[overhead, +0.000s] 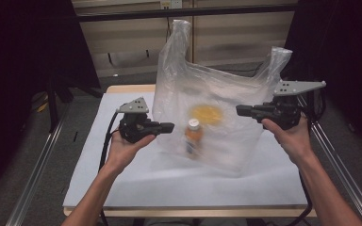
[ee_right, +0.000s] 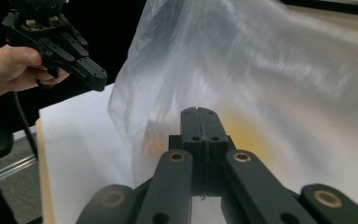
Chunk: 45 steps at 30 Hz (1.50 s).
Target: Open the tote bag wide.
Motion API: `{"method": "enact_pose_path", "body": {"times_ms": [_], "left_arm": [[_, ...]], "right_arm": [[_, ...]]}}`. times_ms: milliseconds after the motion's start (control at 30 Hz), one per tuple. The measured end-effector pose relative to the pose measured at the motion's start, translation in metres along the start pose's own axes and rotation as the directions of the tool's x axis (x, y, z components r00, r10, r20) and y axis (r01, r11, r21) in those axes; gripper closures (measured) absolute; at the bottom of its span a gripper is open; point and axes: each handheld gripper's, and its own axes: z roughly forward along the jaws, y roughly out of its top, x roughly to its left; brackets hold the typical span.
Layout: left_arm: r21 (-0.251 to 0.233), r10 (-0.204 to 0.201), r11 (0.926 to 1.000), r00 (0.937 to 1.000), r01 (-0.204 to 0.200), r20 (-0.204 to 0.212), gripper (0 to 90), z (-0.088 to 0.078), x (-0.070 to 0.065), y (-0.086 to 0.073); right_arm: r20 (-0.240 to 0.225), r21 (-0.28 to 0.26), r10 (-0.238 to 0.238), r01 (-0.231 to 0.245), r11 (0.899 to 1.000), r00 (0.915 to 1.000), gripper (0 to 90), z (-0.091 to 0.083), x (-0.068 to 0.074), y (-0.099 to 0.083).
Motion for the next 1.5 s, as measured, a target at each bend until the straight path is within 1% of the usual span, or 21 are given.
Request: {"method": "enact_pose_path", "body": {"times_ms": [33, 67, 100, 133, 167, 200, 267, 333, 400, 467, 533, 633, 700, 767, 833, 967, 1067, 1133, 1333, 1367, 1500], "left_arm": [[-0.017, -0.007, 0.9998, 1.0000, 0.007, 0.001, 90.0, 0.001, 0.004, 0.007], [-0.017, -0.007, 0.9998, 1.0000, 0.007, 0.001, 90.0, 0.001, 0.004, 0.007], [-0.020, -0.009, 0.9998, 1.0000, 0.009, -0.002, 90.0, 0.001, 0.006, 0.010], [-0.027, -0.005, 0.9996, 1.0000, 0.005, -0.003, 90.0, 0.002, 0.007, 0.016], [-0.031, -0.007, 0.9995, 1.0000, 0.007, -0.002, 90.0, 0.002, 0.007, 0.018], [-0.039, -0.010, 0.9992, 1.0000, 0.010, 0.000, 90.0, 0.002, 0.008, 0.020], [-0.028, -0.003, 0.9996, 1.0000, 0.003, -0.009, 90.0, 0.004, 0.008, 0.024], [-0.013, -0.004, 0.9999, 1.0000, 0.004, -0.004, 90.0, 0.006, 0.011, 0.027], [0.009, -0.003, 1.0000, 0.9999, 0.002, 0.016, 90.0, 0.009, 0.014, 0.030], [0.012, -0.003, 0.9999, 1.0000, 0.003, 0.008, 90.0, 0.010, 0.015, 0.031], [0.009, -0.004, 0.9999, 1.0000, 0.004, 0.004, 90.0, 0.012, 0.017, 0.032], [-0.007, -0.009, 0.9999, 0.9999, 0.009, 0.006, 90.0, 0.013, 0.019, 0.033], [-0.014, -0.008, 0.9999, 1.0000, 0.008, -0.003, 90.0, 0.013, 0.020, 0.037], [-0.019, -0.001, 0.9998, 0.9999, 0.001, -0.010, 90.0, 0.012, 0.021, 0.042], [-0.036, 0.000, 0.9993, 0.9999, 0.000, -0.014, 90.0, 0.010, 0.020, 0.047], [-0.062, 0.004, 0.9980, 0.9998, -0.005, -0.019, 90.0, 0.009, 0.017, 0.057], [-0.082, 0.010, 0.9966, 0.9999, -0.011, -0.012, 90.0, 0.010, 0.013, 0.062], [-0.077, 0.013, 0.9969, 0.9998, -0.014, -0.017, 90.0, 0.011, 0.012, 0.065], [-0.078, 0.014, 0.9968, 0.9996, -0.016, -0.027, 90.0, 0.013, 0.013, 0.074], [-0.088, 0.011, 0.9961, 0.9996, -0.014, -0.025, 90.0, 0.013, 0.013, 0.075], [-0.091, 0.013, 0.9957, 0.9996, -0.015, -0.024, 90.0, 0.014, 0.011, 0.078]], "right_arm": [[0.002, -0.009, 0.001, -0.001, 1.000, 1.0000, 90.0, 0.000, -0.001, 0.005], [0.001, -0.019, 0.003, -0.003, 1.000, 1.0000, 90.0, 0.000, -0.002, 0.010], [0.001, -0.019, 0.003, -0.003, 1.000, 1.0000, 90.0, 0.000, -0.002, 0.010], [0.003, -0.023, -0.002, 0.002, 1.000, 1.0000, 90.0, 0.001, -0.002, 0.016], [0.002, -0.036, -0.003, 0.003, 0.999, 1.0000, 90.0, 0.002, -0.004, 0.027], [0.005, -0.038, -0.006, 0.006, 0.999, 1.0000, 90.0, 0.003, -0.005, 0.032], [0.012, -0.032, -0.008, 0.009, 0.999, 0.9999, 90.0, 0.006, -0.008, 0.042], [0.023, -0.019, -0.013, 0.013, 1.000, 0.9997, 90.0, 0.010, -0.013, 0.053], [0.037, 0.001, -0.012, 0.012, 1.000, 0.9993, 90.0, 0.015, -0.018, 0.062], [0.055, 0.012, -0.010, 0.009, 1.000, 0.9984, 90.0, 0.018, -0.021, 0.068], [0.066, 0.013, 0.005, -0.006, 1.000, 0.9978, 90.0, 0.022, -0.028, 0.072], [0.095, 0.029, 0.019, -0.022, 0.999, 0.9953, 90.0, 0.029, -0.036, 0.075], [0.118, 0.046, 0.012, -0.017, 0.999, 0.9930, 90.0, 0.034, -0.039, 0.076], [0.126, 0.052, 0.025, -0.032, 0.998, 0.9917, 90.0, 0.039, -0.041, 0.076], [0.124, 0.065, 0.024, -0.032, 0.997, 0.9920, 90.0, 0.044, -0.039, 0.074], [0.087, 0.083, 0.016, -0.023, 0.996, 0.9961, 90.0, 0.056, -0.027, 0.062], [0.062, 0.100, 0.010, -0.016, 0.995, 0.9980, 90.0, 0.063, -0.017, 0.053], [0.043, 0.115, 0.003, -0.008, 0.993, 0.9991, 90.0, 0.070, -0.011, 0.046], [0.014, 0.109, 0.010, -0.011, 0.994, 0.9999, 90.0, 0.080, -0.001, 0.035], [0.010, 0.108, 0.011, -0.012, 0.994, 0.9999, 90.0, 0.081, 0.001, 0.033], [-0.013, 0.105, 0.011, -0.010, 0.994, 0.9998, 90.0, 0.088, 0.011, 0.025]]}}
